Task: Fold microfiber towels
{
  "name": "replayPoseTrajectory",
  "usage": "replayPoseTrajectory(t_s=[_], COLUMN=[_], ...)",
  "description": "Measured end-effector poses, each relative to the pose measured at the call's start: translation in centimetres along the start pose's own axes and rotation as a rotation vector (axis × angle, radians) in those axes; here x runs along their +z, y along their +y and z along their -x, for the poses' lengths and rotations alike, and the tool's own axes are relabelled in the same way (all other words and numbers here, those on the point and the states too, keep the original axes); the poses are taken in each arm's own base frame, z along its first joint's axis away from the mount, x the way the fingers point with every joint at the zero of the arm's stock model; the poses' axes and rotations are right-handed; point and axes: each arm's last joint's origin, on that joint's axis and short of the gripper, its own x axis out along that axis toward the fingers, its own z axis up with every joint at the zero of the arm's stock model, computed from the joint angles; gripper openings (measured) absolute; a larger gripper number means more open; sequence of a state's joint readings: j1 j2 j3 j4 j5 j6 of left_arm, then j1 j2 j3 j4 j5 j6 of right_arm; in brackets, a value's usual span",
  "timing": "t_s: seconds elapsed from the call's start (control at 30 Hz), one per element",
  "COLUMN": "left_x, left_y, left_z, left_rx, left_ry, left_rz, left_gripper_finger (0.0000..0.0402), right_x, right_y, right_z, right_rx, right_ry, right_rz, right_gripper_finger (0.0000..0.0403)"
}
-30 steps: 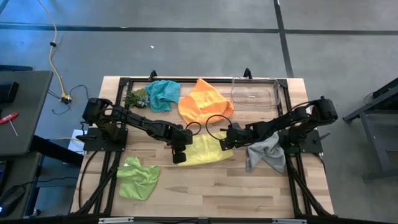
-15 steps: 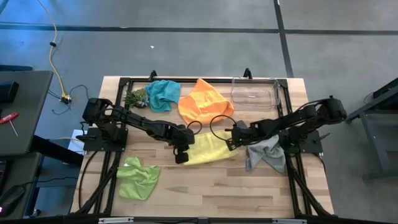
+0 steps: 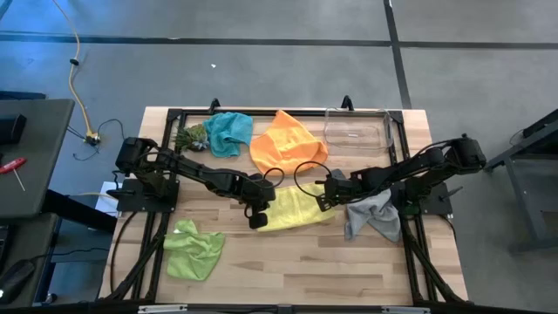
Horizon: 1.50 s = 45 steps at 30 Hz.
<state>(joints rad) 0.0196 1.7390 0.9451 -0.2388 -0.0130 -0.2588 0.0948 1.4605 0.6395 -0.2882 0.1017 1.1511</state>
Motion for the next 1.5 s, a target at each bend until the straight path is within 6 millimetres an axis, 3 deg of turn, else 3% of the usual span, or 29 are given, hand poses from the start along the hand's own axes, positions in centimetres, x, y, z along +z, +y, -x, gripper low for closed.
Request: replayPoseTrajectory(t_s=[0.63,0.97,1.5], left_x=[0.2,0.0,-0.5], left_y=[0.1,0.0,0.0], left_z=[0.0,-2.0,-3.3], left_rx=[0.024,0.008,-0.018], left_ry=[-0.022,-0.019,0.017], left_rz=[0.000,0.042,0.045], left_gripper_finger=[0.0000,0.0000,0.0000], right_x=[0.0,0.0,0.0], right_y=[0.0,0.1,0.2], right_z=[0.1,0.1,0.1], right_rx=[0.006,0.012,0.014], right_ry=[0.006,0.003,0.002], right_rz=[0.000,-0.001,0.002], right_gripper_finger=[0.0002,0.0002,0.0002])
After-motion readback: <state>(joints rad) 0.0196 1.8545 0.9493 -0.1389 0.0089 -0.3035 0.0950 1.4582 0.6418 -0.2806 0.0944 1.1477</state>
